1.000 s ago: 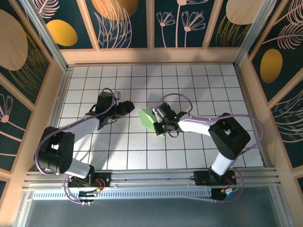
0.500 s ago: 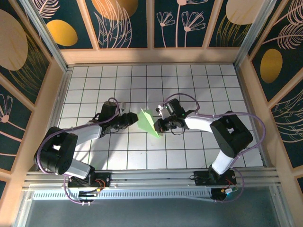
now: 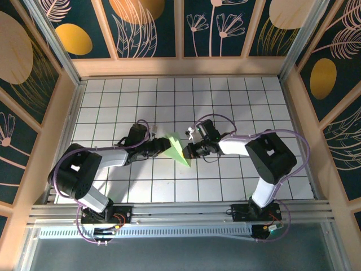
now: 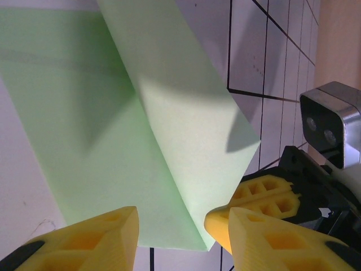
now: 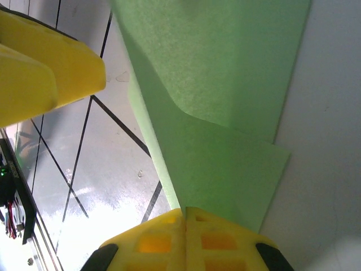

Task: Fold a paper plane with a square sheet of paper (fold left side to right side)
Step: Fourth fold the wing at the center of the table.

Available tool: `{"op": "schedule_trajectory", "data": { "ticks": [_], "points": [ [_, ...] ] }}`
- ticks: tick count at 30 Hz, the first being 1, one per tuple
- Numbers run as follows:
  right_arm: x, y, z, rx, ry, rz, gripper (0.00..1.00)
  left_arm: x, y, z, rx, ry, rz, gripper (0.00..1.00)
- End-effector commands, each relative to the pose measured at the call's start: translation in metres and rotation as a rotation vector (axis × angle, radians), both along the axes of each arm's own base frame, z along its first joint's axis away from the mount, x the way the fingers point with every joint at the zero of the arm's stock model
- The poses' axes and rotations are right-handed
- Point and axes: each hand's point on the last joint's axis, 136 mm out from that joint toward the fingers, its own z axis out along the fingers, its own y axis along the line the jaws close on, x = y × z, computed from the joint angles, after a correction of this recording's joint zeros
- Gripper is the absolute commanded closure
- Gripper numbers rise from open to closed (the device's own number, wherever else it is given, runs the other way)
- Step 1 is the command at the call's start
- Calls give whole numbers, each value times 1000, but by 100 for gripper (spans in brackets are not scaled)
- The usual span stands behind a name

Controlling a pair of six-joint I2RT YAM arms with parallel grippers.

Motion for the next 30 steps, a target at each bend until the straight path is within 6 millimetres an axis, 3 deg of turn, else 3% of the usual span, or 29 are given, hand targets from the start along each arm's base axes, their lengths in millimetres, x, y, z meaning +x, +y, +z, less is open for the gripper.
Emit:
{"op": "schedule_trajectory", "data": {
  "ticks": [1, 24, 25, 30],
  "points": [
    [-2, -1, -6, 15, 23, -3, 100, 7, -7, 3, -18, -17, 4, 54],
    [-7, 2, -8, 49, 61, 5, 100, 17, -22, -8, -13, 6, 0, 54],
    [-8, 2, -8, 49, 61, 7, 100, 16, -21, -18, -1, 27, 0, 54],
    [-9, 2, -8, 50, 65, 7, 100, 19, -21, -22, 16, 33, 8, 54]
  ]
}}
